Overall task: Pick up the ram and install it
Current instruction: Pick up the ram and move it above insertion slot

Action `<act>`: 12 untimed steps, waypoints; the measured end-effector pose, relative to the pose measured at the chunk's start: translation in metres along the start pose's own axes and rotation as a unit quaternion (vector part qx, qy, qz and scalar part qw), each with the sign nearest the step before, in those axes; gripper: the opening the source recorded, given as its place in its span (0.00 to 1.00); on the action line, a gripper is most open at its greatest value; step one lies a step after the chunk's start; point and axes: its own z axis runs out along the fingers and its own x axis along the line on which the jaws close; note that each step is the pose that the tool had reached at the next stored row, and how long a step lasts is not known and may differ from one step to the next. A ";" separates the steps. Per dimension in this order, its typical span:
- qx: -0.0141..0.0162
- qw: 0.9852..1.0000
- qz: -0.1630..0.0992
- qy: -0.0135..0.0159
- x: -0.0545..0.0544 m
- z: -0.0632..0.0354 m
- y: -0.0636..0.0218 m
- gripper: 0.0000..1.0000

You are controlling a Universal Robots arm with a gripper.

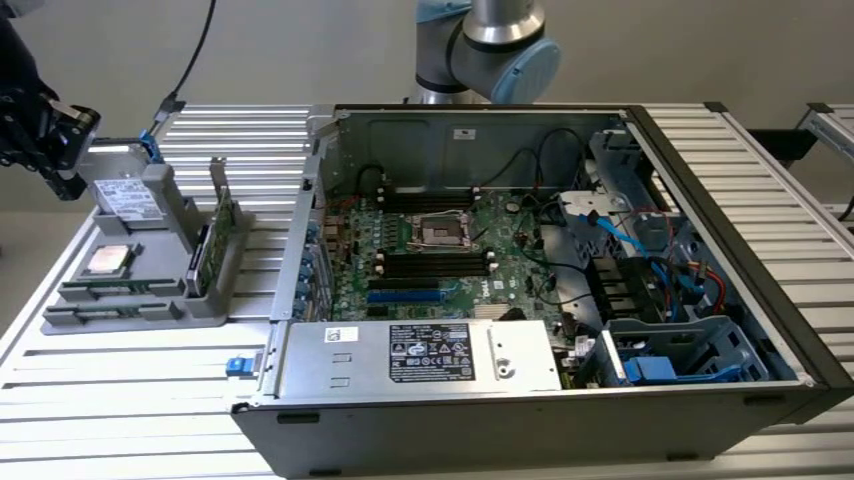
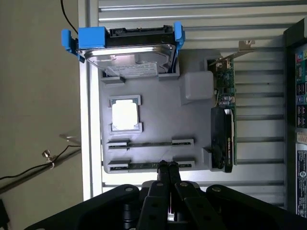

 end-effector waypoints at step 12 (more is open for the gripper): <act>0.001 1.000 -0.016 0.001 0.000 0.0001 -0.0001 0.10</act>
